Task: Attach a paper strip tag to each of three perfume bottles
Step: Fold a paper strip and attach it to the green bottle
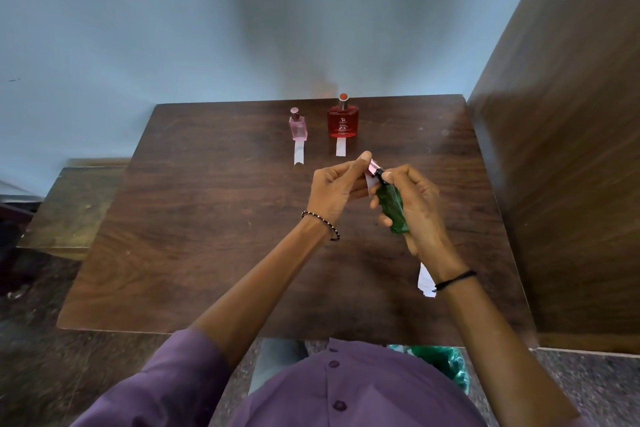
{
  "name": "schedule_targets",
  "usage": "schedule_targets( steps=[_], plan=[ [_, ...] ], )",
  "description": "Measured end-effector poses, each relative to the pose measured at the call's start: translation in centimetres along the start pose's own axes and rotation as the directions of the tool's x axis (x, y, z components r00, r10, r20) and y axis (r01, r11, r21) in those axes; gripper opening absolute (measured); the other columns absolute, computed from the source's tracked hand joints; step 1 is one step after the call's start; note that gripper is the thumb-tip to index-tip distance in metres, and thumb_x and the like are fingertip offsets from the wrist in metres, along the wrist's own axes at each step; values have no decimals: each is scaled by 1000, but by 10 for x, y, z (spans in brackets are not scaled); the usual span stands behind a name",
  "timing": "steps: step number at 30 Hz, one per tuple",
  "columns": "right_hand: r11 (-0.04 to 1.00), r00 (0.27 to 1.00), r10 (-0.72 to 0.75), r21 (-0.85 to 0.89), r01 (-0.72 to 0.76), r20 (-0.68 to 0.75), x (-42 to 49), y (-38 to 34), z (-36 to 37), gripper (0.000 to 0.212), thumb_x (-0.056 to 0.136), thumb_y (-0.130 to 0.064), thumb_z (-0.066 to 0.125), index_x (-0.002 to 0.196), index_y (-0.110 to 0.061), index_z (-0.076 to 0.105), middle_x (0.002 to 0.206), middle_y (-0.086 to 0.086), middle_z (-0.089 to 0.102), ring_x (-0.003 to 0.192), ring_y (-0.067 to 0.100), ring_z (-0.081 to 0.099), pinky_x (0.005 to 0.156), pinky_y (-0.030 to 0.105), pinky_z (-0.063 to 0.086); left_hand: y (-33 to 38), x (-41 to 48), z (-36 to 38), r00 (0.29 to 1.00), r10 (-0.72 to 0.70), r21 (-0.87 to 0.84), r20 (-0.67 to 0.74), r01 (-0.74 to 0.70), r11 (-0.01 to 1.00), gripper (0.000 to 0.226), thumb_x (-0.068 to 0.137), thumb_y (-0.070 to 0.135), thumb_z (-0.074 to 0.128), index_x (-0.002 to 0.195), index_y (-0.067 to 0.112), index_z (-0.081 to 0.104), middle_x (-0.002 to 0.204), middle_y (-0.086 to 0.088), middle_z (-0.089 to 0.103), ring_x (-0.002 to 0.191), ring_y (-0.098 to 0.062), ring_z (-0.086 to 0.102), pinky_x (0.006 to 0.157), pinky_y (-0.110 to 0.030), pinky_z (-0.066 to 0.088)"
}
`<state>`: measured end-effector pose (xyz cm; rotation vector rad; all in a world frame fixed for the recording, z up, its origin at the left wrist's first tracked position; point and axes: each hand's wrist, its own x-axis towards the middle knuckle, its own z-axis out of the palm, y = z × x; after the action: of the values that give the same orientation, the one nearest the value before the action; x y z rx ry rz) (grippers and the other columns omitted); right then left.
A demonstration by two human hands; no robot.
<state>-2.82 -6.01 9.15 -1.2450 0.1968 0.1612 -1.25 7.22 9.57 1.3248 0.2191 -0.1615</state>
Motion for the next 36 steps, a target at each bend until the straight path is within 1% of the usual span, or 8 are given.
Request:
schedule_targets(
  steps=[4,11,14,16,19,25,29,36],
  plan=[
    [999,1000,24,-21,-24,6,1,1,1,11,96,-15,59,88,-8,59,77,10,69,57,24,61,41,23,37,-1,-1,-1,1000,2,-2,2,-2,1000,40,98,29,62,98,-10,73,85,-28,68,76,-33,66,75,-30,61],
    [997,998,57,-50,-57,1,2,4,2,16,93,-21,61,91,-6,59,83,18,71,61,28,63,42,26,40,-1,-1,-3,997,29,55,66,-33,998,47,100,27,59,95,-19,66,66,-15,57,47,-19,55,67,-29,58],
    [995,996,92,-38,-92,-2,3,2,3,37,89,-30,55,99,5,60,77,21,69,56,32,62,40,25,39,-1,-1,-3,994,33,94,101,-43,995,50,100,26,59,92,-23,62,65,-15,57,54,-19,60,68,-27,59],
    [989,990,138,-55,-138,-10,4,2,3,49,96,-33,43,105,12,60,72,23,69,53,34,64,38,25,41,1,1,-4,995,25,116,94,-36,993,43,98,26,62,98,-16,69,77,-22,69,70,-19,70,74,-27,60],
    [976,979,201,-74,-203,-44,2,2,2,56,103,-35,29,101,10,62,65,24,69,49,34,66,37,26,46,4,5,-5,992,14,147,122,-32,989,34,96,25,66,102,-7,75,96,-21,76,85,-20,74,82,-29,60],
    [952,952,301,-35,-304,-59,1,-2,0,56,100,-36,30,91,9,62,64,26,66,47,34,62,34,22,34,8,8,-7,984,-22,204,175,-14,979,34,95,24,67,100,-9,74,97,-22,76,82,-19,74,78,-28,61],
    [895,900,436,94,-436,18,5,-10,2,51,97,-34,32,80,5,60,56,20,61,38,25,55,29,16,27,15,10,-10,969,-40,249,242,-22,968,33,95,24,66,103,-7,74,100,-19,76,89,-21,74,79,-28,61],
    [776,830,548,308,-551,103,12,-4,5,45,96,-37,40,80,-1,60,58,14,57,37,17,51,28,13,29,17,16,-13,971,-40,324,237,-40,945,34,95,26,67,101,-7,75,96,-19,77,90,-27,76,80,-32,62]
  ],
)
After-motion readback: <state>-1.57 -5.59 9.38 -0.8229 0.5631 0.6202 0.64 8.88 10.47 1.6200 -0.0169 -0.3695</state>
